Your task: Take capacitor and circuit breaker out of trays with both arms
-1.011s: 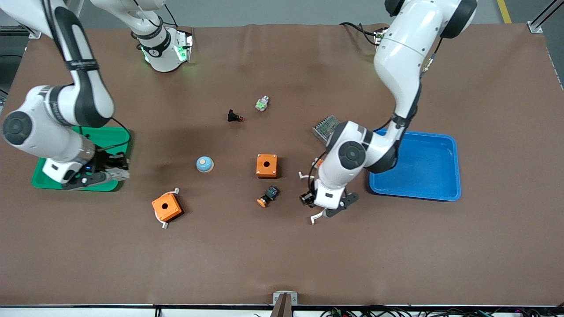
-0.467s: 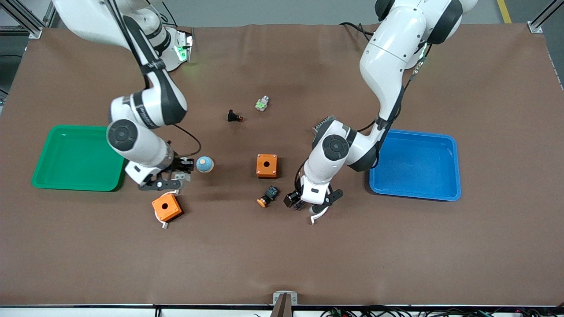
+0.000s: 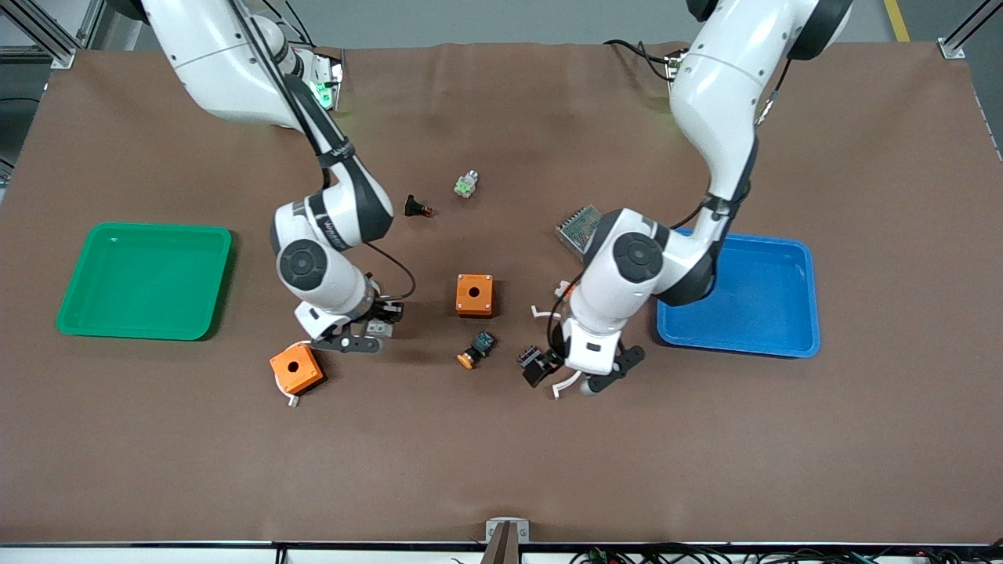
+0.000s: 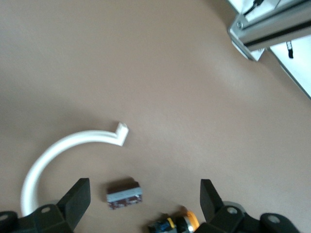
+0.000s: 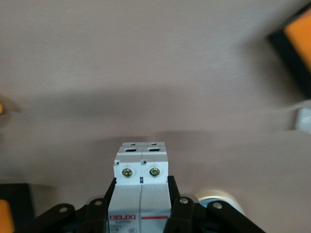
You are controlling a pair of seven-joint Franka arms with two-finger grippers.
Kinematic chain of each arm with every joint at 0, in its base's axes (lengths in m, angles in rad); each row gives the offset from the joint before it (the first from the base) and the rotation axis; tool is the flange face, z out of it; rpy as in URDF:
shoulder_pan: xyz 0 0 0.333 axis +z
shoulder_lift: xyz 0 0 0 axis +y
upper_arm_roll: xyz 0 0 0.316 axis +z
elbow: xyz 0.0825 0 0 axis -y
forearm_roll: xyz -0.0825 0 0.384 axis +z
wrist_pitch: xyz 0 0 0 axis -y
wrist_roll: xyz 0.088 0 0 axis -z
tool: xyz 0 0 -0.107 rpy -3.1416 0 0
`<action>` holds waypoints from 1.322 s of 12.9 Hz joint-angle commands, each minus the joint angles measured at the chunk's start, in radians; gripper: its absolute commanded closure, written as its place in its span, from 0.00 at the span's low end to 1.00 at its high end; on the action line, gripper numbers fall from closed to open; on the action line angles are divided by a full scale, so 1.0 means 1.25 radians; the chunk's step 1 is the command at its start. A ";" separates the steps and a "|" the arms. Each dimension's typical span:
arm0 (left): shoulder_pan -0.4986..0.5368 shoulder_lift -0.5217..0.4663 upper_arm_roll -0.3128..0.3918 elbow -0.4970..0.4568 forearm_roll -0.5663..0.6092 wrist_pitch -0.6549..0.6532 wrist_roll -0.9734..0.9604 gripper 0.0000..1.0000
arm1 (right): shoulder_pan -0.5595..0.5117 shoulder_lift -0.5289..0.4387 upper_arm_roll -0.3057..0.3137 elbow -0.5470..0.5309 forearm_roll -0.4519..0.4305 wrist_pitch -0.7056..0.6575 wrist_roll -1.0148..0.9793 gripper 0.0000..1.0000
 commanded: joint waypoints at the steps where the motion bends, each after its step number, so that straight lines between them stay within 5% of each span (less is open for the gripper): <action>1: 0.055 -0.117 -0.004 -0.115 0.011 -0.063 0.125 0.01 | 0.039 0.053 -0.009 0.066 0.018 -0.015 0.063 0.98; 4: 0.120 -0.203 -0.003 -0.167 0.011 -0.204 0.295 0.00 | 0.039 0.083 -0.012 0.077 0.008 -0.018 0.055 0.82; 6: 0.159 -0.242 -0.001 -0.167 0.039 -0.306 0.397 0.00 | 0.037 0.078 -0.012 0.085 0.009 -0.025 0.055 0.00; 11: 0.228 -0.326 -0.002 -0.159 0.156 -0.480 0.537 0.00 | 0.021 0.042 -0.025 0.249 0.008 -0.347 0.055 0.00; 17: 0.340 -0.434 -0.001 -0.156 0.155 -0.571 0.744 0.00 | -0.114 -0.224 -0.029 0.196 0.001 -0.573 -0.139 0.00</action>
